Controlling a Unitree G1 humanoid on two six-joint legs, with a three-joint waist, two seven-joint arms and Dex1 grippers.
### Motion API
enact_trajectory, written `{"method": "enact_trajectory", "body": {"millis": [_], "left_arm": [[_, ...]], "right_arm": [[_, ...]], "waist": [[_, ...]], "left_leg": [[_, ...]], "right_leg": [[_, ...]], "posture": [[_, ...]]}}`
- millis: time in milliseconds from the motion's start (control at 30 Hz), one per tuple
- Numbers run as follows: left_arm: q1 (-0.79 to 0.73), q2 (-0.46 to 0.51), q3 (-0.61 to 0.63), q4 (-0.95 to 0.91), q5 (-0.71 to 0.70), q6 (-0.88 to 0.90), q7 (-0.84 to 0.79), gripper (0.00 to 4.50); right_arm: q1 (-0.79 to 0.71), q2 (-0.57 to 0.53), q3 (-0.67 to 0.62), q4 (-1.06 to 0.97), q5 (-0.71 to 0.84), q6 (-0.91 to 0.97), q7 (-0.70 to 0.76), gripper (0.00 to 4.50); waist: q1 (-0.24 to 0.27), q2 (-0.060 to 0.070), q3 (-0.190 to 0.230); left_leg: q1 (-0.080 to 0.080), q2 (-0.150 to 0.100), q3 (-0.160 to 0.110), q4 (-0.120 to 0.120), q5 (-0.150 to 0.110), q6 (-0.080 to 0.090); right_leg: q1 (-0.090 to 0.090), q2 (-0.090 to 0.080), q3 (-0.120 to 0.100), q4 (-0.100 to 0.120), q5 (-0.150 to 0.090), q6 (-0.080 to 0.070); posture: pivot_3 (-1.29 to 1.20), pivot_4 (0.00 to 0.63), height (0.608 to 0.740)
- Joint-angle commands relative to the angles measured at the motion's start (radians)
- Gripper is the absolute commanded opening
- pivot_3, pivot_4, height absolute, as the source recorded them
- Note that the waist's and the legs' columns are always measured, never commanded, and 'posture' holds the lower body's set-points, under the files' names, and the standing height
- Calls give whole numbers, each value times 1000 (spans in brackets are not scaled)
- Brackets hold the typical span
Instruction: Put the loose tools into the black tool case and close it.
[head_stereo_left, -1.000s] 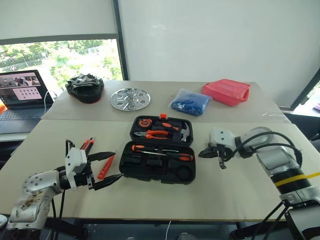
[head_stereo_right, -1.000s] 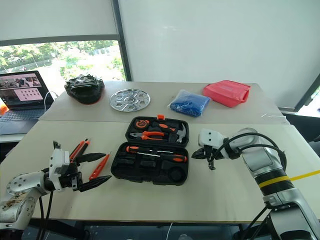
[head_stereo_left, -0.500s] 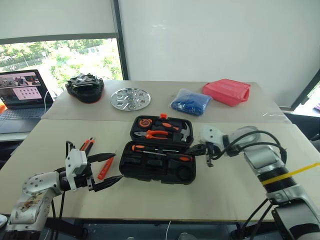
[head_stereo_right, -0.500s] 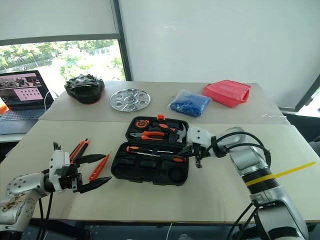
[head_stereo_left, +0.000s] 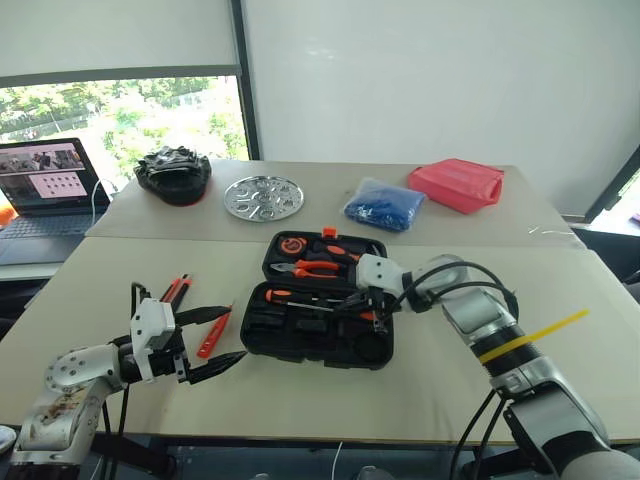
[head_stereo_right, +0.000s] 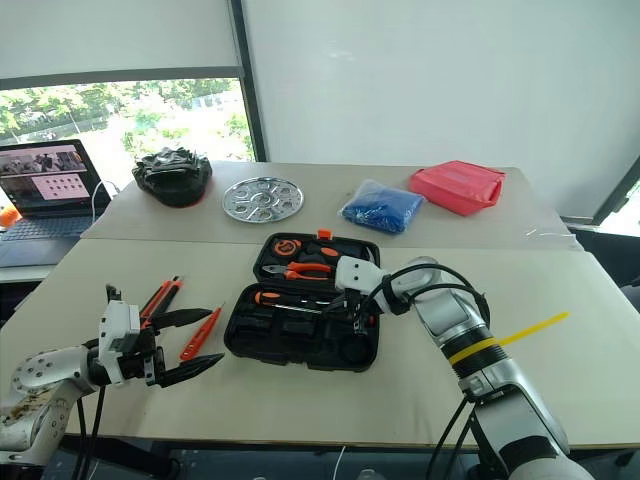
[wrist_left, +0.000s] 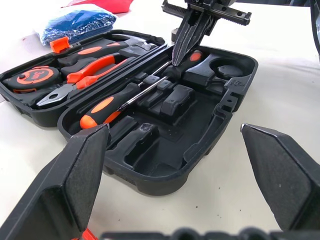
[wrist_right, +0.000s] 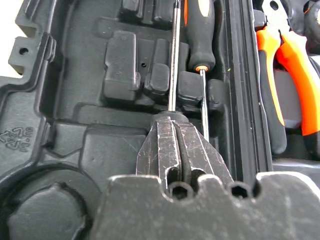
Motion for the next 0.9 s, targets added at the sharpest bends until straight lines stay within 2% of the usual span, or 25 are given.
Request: {"method": "enact_trajectory", "body": {"millis": [33, 333, 467, 533, 633, 800, 900], "left_arm": [[7, 12, 20, -36, -5, 1, 7, 4500], [22, 16, 23, -46, -4, 5, 16, 4500], [62, 25, 56, -55, -10, 6, 23, 4500], [105, 34, 107, -55, -20, 4, 28, 4500], [164, 41, 177, -51, -31, 1, 33, 4500], [318, 29, 365, 1, -33, -17, 55, 4500], [399, 12, 442, 49, -31, -30, 64, 4500]], "right_arm": [[-14, 19, 20, 24, -24, -3, -11, 68], [-2, 63, 44, 11, -40, 51, -15, 68], [21, 51, -54, -64, 54, -3, -6, 68], [63, 29, -158, -137, 158, 0, 1, 68], [147, -24, -258, -255, 288, 53, 43, 799], [404, -109, -444, -429, 425, 6, 40, 2563], [536, -105, -532, -459, 504, -76, 71, 3596]], "waist": [[-3, 0, 0], [-14, 0, 0], [-21, 0, 0], [-21, 0, 0], [-16, 0, 1], [1, 0, 0], [1, 0, 1]], "left_leg": [[0, 0, 0, 0, 0, 0], [6, 1, 1, 0, 0, 0], [7, 1, 1, -1, 0, 0], [5, 1, 1, -1, 0, 0], [1, 2, -2, -1, 0, 0], [2, 2, -4, -3, -1, 0], [1, 2, -1, -3, -1, 0]], "right_leg": [[0, 0, 0, 0, 0, 0], [2, 1, 0, 4, 1, -2], [2, 1, 0, 5, 0, -3], [-1, 1, 0, 5, 0, -3], [-2, 0, -2, 4, 0, -3], [1, -1, -4, -2, 0, -3], [0, -1, -3, -2, 0, -3]], "posture": [[0, 150, 740], [0, 150, 740], [0, 150, 740], [0, 150, 740], [0, 150, 740], [0, 150, 740], [0, 150, 740]]}}
